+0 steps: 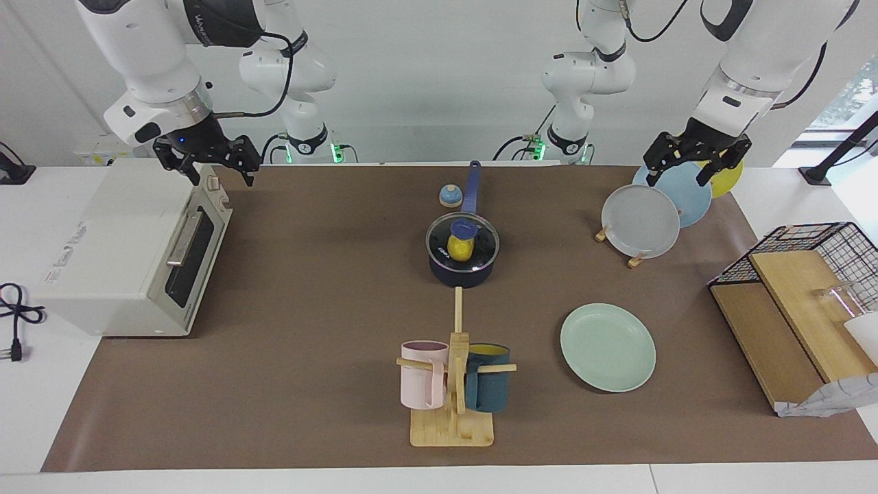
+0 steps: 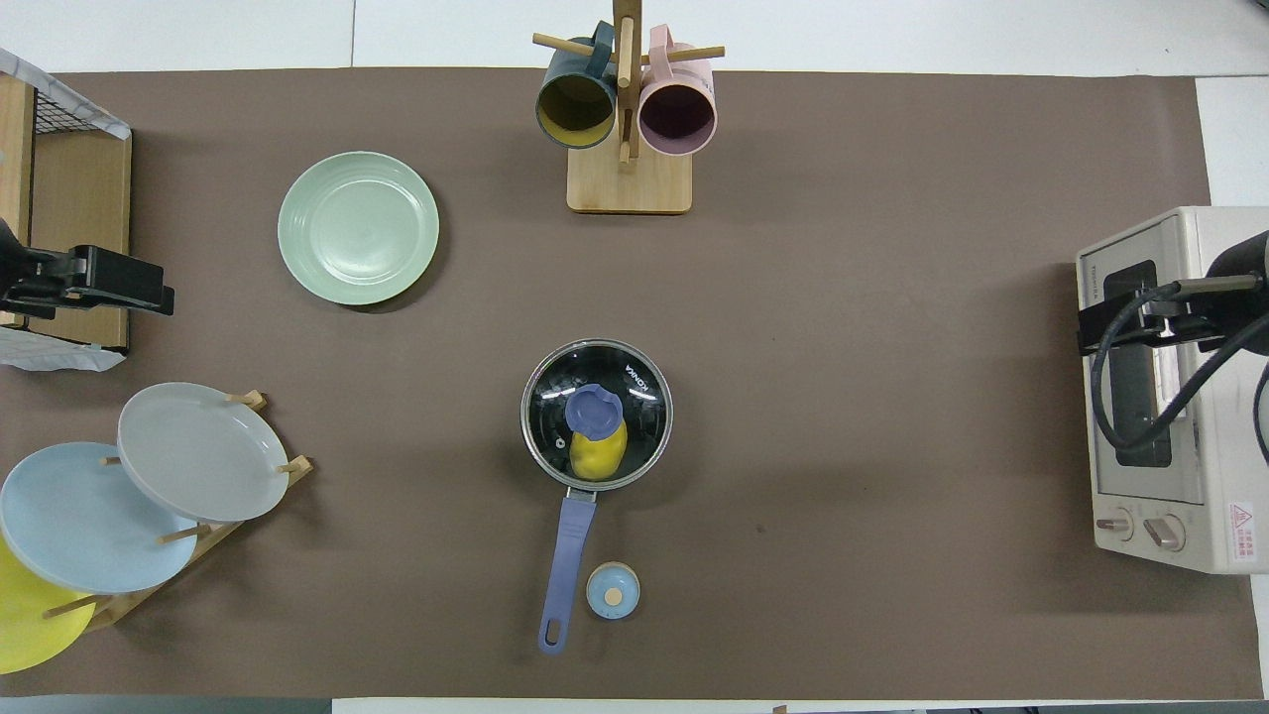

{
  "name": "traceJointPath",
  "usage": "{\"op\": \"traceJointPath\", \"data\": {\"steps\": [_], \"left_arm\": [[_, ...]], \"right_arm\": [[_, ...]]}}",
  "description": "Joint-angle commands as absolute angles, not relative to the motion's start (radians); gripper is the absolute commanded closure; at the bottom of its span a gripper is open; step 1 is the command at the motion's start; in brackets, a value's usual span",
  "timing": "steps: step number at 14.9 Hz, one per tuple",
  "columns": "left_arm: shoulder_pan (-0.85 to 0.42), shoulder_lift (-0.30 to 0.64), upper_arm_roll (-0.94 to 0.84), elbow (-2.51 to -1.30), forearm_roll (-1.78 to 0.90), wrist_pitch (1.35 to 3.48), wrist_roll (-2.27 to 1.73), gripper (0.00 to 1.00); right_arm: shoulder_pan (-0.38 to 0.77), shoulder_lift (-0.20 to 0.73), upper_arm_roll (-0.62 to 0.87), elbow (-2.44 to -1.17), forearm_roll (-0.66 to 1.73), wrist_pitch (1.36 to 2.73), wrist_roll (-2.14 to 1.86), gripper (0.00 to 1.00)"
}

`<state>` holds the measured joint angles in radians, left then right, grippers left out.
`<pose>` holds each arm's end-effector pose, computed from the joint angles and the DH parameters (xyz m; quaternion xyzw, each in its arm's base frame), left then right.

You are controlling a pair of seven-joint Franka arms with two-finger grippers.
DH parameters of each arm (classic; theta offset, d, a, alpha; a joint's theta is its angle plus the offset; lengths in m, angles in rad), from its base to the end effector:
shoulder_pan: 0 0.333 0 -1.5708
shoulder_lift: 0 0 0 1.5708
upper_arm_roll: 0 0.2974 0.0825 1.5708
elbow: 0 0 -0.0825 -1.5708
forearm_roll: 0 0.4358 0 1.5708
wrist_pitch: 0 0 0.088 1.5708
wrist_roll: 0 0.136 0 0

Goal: Transfer potato from pot to plate

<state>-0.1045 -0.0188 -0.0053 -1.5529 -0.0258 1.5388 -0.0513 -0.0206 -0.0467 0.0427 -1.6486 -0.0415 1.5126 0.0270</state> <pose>0.5940 -0.0691 0.5948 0.9995 -0.0297 0.0013 0.0130 0.5822 0.0074 0.5596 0.9988 -0.0028 -0.0441 0.0228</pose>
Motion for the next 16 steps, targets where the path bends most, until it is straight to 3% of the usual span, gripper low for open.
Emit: {"op": "traceJointPath", "data": {"steps": [1,9,16], "left_arm": [[-0.118,-0.038,0.005,-1.575,-0.031,1.549,-0.066,0.00],[-0.117,-0.037,0.005,-1.572,-0.032,1.552,-0.069,0.00],[-0.110,-0.037,0.005,-1.574,-0.032,1.552,-0.069,0.00]], "right_arm": [[-0.031,-0.061,0.051,-1.673,-0.031,1.528,-0.006,0.00],[0.253,-0.045,0.063,-1.652,-0.020,1.539,0.268,0.00],[0.435,0.115,0.063,-1.484,-0.020,1.546,0.452,0.00]]}}
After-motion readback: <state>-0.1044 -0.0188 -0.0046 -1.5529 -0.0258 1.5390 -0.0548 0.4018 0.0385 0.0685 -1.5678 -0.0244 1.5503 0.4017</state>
